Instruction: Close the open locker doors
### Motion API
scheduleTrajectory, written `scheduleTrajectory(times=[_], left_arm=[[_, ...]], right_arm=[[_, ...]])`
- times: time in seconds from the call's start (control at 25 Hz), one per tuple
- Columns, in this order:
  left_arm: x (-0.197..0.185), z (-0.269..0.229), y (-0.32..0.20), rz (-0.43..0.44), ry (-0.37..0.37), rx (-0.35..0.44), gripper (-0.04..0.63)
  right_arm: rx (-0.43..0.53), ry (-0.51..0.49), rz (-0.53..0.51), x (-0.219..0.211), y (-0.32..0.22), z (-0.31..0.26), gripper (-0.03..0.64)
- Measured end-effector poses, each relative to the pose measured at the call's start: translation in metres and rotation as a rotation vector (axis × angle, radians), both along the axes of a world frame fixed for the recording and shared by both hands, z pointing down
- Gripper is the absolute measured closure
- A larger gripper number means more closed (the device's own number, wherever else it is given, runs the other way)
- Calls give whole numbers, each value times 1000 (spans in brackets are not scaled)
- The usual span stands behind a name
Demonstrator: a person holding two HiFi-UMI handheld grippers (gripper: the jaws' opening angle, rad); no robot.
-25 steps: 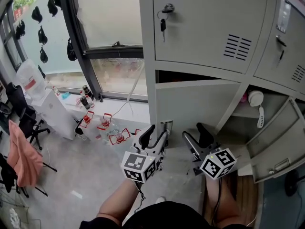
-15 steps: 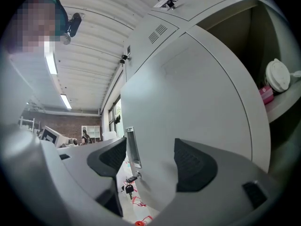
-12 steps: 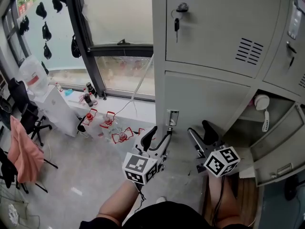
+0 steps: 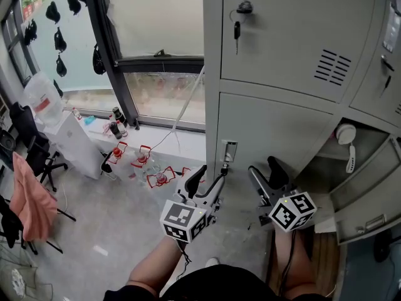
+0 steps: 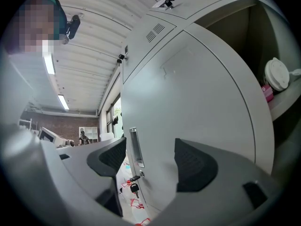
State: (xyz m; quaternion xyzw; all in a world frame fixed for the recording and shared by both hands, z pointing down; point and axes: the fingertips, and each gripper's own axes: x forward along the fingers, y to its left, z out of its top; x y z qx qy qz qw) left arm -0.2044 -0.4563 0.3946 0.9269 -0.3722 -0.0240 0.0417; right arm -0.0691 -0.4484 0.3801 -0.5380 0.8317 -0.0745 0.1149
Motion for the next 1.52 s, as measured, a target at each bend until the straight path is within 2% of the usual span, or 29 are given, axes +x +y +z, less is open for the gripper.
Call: scheduleTrajectory(times=[0.44, 0.72, 0.88, 1.0, 1.2, 1.52], left_arm=[[-1, -1, 11, 6, -5, 10, 371], [22, -1, 23, 78, -1, 5, 371], [70, -4, 41, 209, 5, 5, 371], [121, -5, 65, 326, 13, 7, 371], [217, -2, 124, 586, 17, -10, 371], [332, -8, 235, 862, 11, -17, 357]], right_arm=[[-4, -6, 5, 0, 4, 1, 289], [41, -31, 41, 17, 26, -10, 249], [49, -25, 140, 54, 59, -17, 247], [55, -13, 234, 94, 96, -22, 247], [61, 3, 463, 165, 184, -28, 247], [80, 43, 727, 247, 322, -49, 249]])
